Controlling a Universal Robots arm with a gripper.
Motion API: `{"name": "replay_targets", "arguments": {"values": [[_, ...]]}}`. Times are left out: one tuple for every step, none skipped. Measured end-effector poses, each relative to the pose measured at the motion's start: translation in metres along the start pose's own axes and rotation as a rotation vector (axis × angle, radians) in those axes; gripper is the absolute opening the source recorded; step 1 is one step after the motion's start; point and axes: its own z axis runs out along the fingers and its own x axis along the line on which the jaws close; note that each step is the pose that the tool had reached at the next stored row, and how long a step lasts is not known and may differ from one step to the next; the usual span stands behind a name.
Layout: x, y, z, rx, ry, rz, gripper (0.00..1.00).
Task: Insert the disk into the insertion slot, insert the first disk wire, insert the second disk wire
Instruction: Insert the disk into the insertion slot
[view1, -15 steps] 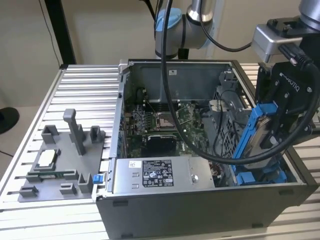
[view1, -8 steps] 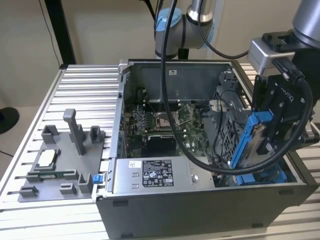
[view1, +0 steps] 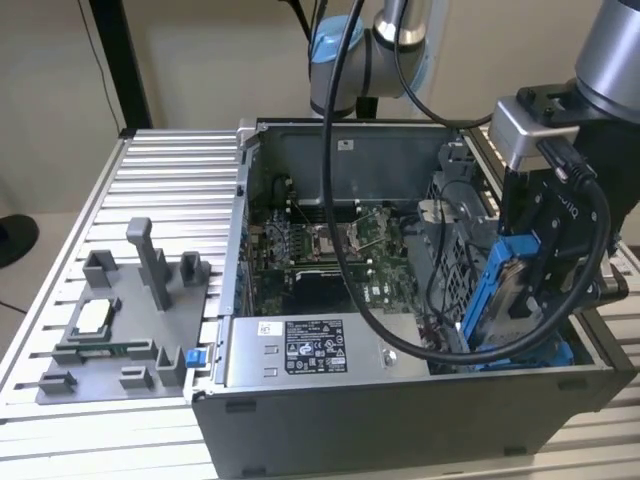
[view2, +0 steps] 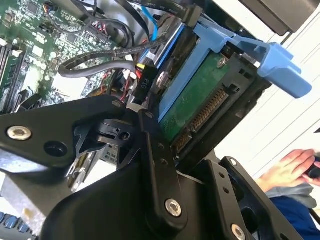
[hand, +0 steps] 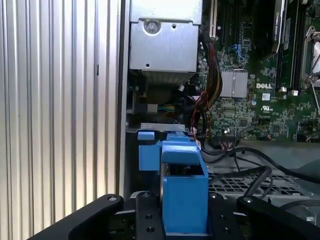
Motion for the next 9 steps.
{"name": "replay_targets", "arguments": {"values": [[0.0000, 0.0001, -0.0003, -0.0003, -0.0006, 0.000, 1.00], [0.0000, 0.0001, -0.0013, -0.0001, -0.0018, 0.000, 1.00], [0.0000, 0.0001, -0.0035, -0.0001, -0.0036, 0.000, 1.00], [-0.0001, 0.0000, -0.0060, -0.0001, -0.0050, 0.000, 1.00], [-0.0001, 0.0001, -0.0087, -0.0002, -0.0068, 0.000, 1.00], [-0.0001, 0.0001, -0.0119, -0.0002, -0.0079, 0.000, 1.00], [-0.0002, 0.0001, -0.0155, -0.0002, -0.0086, 0.000, 1.00], [-0.0002, 0.0001, -0.0192, -0.0002, -0.0093, 0.000, 1.00], [-0.0003, 0.0001, -0.0232, -0.0002, -0.0097, 0.000, 1.00]]}}
